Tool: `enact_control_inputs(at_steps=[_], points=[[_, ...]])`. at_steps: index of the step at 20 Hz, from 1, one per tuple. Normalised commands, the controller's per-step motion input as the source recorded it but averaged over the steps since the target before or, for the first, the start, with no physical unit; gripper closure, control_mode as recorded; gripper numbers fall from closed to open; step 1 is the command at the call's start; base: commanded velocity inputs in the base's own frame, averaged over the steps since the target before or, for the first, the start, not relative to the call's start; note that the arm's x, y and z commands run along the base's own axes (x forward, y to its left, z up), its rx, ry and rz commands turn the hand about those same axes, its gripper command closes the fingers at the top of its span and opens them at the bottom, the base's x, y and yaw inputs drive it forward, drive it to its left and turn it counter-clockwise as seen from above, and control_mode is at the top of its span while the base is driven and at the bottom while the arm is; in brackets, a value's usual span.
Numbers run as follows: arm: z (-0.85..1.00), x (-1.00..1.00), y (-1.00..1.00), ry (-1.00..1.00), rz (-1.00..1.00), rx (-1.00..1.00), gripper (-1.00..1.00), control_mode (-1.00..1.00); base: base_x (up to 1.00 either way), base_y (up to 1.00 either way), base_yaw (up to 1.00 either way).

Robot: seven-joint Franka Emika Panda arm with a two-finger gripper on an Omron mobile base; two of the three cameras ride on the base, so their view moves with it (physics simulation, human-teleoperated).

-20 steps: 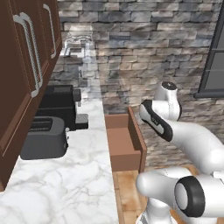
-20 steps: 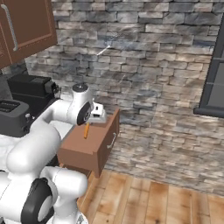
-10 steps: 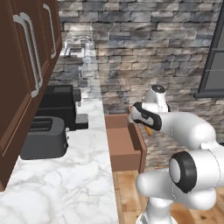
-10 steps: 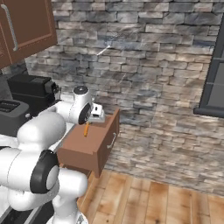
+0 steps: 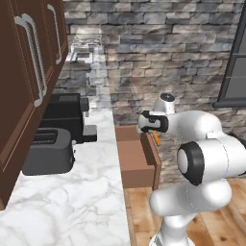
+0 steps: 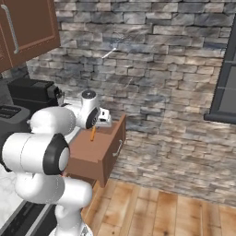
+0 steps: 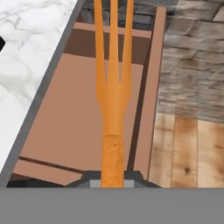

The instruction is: Pick up the metallic utensils from the counter and place them in the open drawer. Make sure not to pick up any wooden utensils.

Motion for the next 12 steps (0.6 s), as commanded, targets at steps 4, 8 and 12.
enact_control_inputs(at_steps=[4,8,12], points=[[-0.29,0.38,0.00,0.00,0.00,0.00,1.00,-1.00,0.00,0.00,0.00],[-0.34,0.32,0.00,0.00,0.00,0.00,1.00,-1.00,0.00,0.00,0.00],[-0.34,0.35,0.00,0.00,0.00,0.00,1.00,-1.00,0.00,0.00,0.00]])
